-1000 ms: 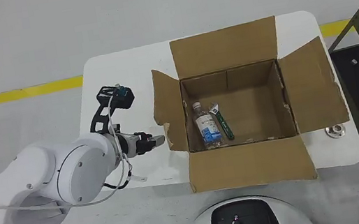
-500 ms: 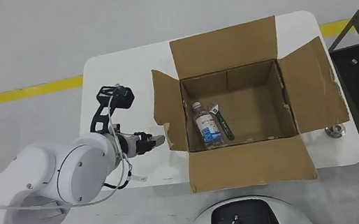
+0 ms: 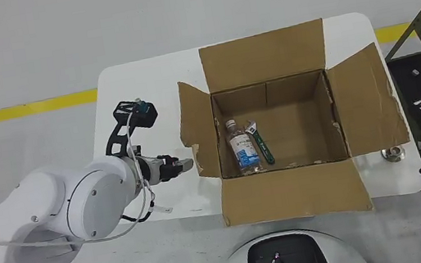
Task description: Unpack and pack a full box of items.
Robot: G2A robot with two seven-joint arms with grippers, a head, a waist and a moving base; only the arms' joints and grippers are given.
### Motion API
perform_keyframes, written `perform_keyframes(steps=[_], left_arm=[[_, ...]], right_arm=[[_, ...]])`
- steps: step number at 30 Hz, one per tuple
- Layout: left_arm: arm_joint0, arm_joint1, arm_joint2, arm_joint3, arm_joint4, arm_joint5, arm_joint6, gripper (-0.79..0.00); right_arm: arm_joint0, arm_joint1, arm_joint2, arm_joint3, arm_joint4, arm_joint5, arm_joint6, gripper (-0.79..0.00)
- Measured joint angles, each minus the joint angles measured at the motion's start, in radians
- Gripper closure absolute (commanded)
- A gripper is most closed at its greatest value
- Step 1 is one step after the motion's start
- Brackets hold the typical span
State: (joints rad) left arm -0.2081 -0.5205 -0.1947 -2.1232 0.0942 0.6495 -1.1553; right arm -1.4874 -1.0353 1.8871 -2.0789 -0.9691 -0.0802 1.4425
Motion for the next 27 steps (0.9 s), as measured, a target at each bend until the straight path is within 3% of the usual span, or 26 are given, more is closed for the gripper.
perform_keyframes(steps=[12, 27], left_arm=[[0.000, 0.000, 0.000, 0.000, 0.000, 0.000, 0.000, -0.785], [0.000, 0.000, 0.000, 0.000, 0.000, 0.000, 0.000, -0.785]], right_arm=[[0.053, 0.002, -0.123, 0.111, -0.043, 0.014, -0.089, -0.283], [0.092, 0.009, -0.167, 0.202, -0.041, 0.008, -0.120, -0.274]])
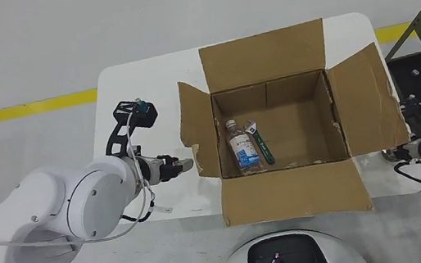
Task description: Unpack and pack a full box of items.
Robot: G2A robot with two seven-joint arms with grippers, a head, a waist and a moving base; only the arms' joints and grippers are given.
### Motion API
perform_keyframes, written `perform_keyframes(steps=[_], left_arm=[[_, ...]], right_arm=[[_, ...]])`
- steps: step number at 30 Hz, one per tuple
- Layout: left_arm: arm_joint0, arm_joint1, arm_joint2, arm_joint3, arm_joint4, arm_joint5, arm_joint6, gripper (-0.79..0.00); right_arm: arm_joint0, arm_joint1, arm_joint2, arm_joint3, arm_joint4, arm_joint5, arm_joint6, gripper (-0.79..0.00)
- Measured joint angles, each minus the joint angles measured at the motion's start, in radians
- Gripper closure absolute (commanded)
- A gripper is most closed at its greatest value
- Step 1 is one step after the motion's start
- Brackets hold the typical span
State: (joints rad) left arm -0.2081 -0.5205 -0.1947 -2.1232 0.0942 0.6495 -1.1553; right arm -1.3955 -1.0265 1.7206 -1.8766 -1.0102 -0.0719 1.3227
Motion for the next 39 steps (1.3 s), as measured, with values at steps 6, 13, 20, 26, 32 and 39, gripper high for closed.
perform_keyframes(steps=[6, 13, 20, 26, 32, 39], left_arm=[[0.000, 0.000, 0.000, 0.000, 0.000, 0.000, 0.000, -0.785], [0.000, 0.000, 0.000, 0.000, 0.000, 0.000, 0.000, -0.785], [0.000, 0.000, 0.000, 0.000, 0.000, 0.000, 0.000, -0.785], [0.000, 0.000, 0.000, 0.000, 0.000, 0.000, 0.000, -0.785], [0.000, 0.000, 0.000, 0.000, 0.000, 0.000, 0.000, -0.785], [0.000, 0.000, 0.000, 0.000, 0.000, 0.000, 0.000, -0.785]], right_arm=[[-0.002, 0.003, -0.007, 0.012, 0.005, 0.001, -0.004, -0.268], [-0.001, 0.006, -0.009, 0.023, 0.019, 0.003, -0.009, -0.231], [0.004, 0.009, -0.016, 0.029, 0.023, 0.004, -0.011, -0.200], [0.009, 0.012, -0.025, 0.031, 0.023, 0.007, -0.007, 0.000], [0.014, 0.015, -0.027, 0.025, 0.021, 0.017, -0.011, 0.000], [0.031, 0.020, 0.027, -0.011, 0.075, 0.041, -0.004, 0.000]])
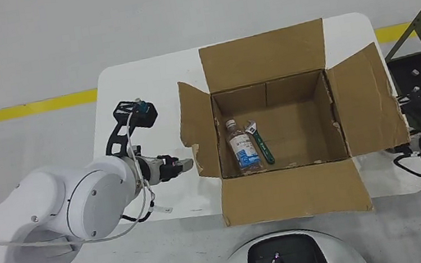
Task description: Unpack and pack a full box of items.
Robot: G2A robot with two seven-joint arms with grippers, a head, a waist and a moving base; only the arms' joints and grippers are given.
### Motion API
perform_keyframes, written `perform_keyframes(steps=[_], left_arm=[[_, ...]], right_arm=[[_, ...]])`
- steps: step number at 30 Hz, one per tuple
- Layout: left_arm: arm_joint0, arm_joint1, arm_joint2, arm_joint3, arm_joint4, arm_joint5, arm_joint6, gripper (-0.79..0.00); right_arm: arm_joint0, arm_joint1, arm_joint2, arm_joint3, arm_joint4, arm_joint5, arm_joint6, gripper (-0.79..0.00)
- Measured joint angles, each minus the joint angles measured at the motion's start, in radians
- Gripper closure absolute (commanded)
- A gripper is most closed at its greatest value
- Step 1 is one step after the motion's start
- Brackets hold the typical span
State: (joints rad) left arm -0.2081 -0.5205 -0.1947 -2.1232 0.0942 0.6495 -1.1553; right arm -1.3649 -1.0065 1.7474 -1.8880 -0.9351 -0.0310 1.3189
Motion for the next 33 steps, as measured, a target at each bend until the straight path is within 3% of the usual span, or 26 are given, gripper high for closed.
perform_keyframes(steps=[9, 15, 18, 24, 30, 33], left_arm=[[0.000, 0.000, 0.000, 0.000, 0.000, 0.000, 0.000, -0.785], [0.000, 0.000, 0.000, 0.000, 0.000, 0.000, 0.000, -0.785], [0.000, 0.000, 0.000, 0.000, 0.000, 0.000, 0.000, -0.785], [0.000, 0.000, 0.000, 0.000, 0.000, 0.000, 0.000, -0.785], [0.000, 0.000, 0.000, 0.000, 0.000, 0.000, 0.000, -0.785], [0.000, 0.000, 0.000, 0.000, 0.000, 0.000, 0.000, -0.785]], right_arm=[[0.052, 0.016, 0.204, -0.133, 0.132, 0.043, 0.018, 0.000], [0.126, 0.027, 0.345, -0.248, 0.315, 0.095, 0.029, 0.000], [0.161, 0.032, 0.363, -0.294, 0.411, 0.114, 0.035, 0.000], [0.232, 0.044, 0.230, -0.357, 0.572, 0.126, 0.047, 0.000], [0.294, 0.050, -0.081, -0.338, 0.481, 0.132, 0.029, 0.000], [0.339, 0.046, -0.258, -0.285, 0.366, 0.131, 0.004, 0.000]])
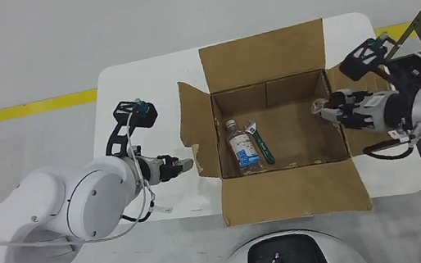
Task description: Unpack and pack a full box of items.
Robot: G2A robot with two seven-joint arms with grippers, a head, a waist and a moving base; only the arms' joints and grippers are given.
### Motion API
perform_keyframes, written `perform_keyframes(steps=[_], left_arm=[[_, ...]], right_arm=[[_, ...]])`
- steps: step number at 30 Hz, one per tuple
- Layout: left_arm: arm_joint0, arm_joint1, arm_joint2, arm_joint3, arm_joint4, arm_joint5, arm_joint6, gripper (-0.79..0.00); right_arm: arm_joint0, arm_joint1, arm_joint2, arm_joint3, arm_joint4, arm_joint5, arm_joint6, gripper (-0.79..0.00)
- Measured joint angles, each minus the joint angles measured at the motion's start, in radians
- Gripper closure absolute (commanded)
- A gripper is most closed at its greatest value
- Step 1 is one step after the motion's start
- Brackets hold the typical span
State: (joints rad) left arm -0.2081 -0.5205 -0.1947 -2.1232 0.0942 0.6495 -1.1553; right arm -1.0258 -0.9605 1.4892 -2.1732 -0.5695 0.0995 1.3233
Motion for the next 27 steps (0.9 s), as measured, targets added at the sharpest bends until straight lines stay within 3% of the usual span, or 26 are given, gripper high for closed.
perform_keyframes(steps=[4, 12, 17, 27], left_arm=[[0.000, 0.000, 0.000, 0.000, 0.000, 0.000, 0.000, -0.785], [0.000, 0.000, 0.000, 0.000, 0.000, 0.000, 0.000, -0.785], [0.000, 0.000, 0.000, 0.000, 0.000, 0.000, 0.000, -0.785], [0.000, 0.000, 0.000, 0.000, 0.000, 0.000, 0.000, -0.785]], right_arm=[[0.059, -0.019, -0.230, 0.114, -0.130, 0.021, -0.053, 0.000], [0.222, -0.074, -0.512, 0.405, -0.220, 0.066, -0.114, 0.000], [0.293, -0.104, -0.583, 0.512, -0.206, 0.104, -0.136, 0.000], [0.354, -0.145, -0.683, 0.607, -0.232, 0.120, -0.135, -0.228]])
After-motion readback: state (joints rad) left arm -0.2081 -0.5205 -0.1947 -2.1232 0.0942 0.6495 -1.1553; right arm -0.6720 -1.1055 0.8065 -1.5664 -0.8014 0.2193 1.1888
